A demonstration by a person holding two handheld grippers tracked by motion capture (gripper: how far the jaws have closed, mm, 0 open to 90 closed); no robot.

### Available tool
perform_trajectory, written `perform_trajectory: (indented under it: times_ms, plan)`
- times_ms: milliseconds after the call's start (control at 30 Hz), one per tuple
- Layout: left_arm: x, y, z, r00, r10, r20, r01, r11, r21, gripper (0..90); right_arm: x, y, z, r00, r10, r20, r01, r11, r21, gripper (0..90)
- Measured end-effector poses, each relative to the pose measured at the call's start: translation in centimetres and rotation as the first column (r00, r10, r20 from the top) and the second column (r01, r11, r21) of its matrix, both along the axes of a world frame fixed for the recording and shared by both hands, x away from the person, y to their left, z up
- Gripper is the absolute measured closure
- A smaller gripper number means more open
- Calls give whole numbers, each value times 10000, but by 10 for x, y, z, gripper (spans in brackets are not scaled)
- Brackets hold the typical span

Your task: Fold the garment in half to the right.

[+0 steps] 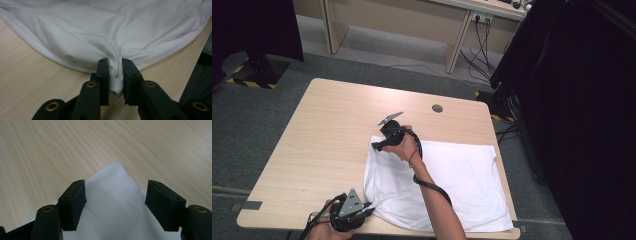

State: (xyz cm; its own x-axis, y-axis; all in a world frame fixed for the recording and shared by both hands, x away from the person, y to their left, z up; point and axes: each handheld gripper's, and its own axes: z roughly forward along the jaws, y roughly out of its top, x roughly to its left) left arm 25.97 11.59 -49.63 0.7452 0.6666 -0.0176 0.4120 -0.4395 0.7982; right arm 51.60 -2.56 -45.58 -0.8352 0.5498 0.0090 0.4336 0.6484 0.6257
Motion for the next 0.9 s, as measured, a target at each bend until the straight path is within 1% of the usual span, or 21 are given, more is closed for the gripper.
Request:
perform_trajectory:
  times_ms: [133, 200, 267, 333, 367, 400, 500, 533, 600, 700, 767, 900]
  plan:
    - [0, 0, 0, 10000, 2, -15, -2, 10000, 49, 768, 3, 7, -2, 10000, -86, -19, 86, 9999, -89, 329]
    - [0, 0, 0, 10000, 34, -1, -34, 10000, -25, 768, 4, 10, -2, 9999, -97, -70, 97, 9999, -68, 337]
    - [0, 0, 0, 10000, 44, -8, -44, 10000, -16, 767, 5, 14, -3, 10000, 12, -29, -13, 9994, -341, 354]
    - [0, 0, 0, 10000, 51, -27, -51, 10000, 5, 767, 5, 16, -6, 9999, 128, -106, -133, 9989, -445, 402]
    - [0, 0, 0, 10000, 69, 9, -69, 10000, -25, 767, 4, 17, -8, 9998, 181, -8, -181, 9985, -514, 413]
    - [-1, 0, 0, 10000, 92, 17, -92, 10000, -20, 768, 5, 16, -8, 9998, 189, 29, -187, 9984, -526, 444]
    - [-2, -2, 0, 9998, 149, 104, -149, 9999, 28, 768, 6, 13, -6, 9997, 184, 138, -176, 9983, -556, 591]
    - [-2, -2, -1, 9998, 165, 138, -166, 9999, 5, 768, 6, 12, -6, 9998, 151, 160, -143, 9987, -498, 632]
    - [-2, -3, 0, 9997, 169, 175, -170, 9998, 88, 768, 7, 11, -6, 9996, 191, 186, -181, 9985, -517, 697]
    - [-1, -4, -1, 9994, 200, 268, -201, 9998, 43, 768, 5, 12, -6, 9995, 193, 252, -179, 9983, -560, 752]
    - [-2, -5, -1, 9994, 180, 307, -183, 9998, 90, 769, 3, 13, -6, 9992, 244, 322, -223, 9977, -638, 782]
    - [0, -4, 0, 9998, 70, 201, -73, 9998, 161, 770, 1, 14, -5, 9980, 159, 608, -111, 9968, -797, 828]
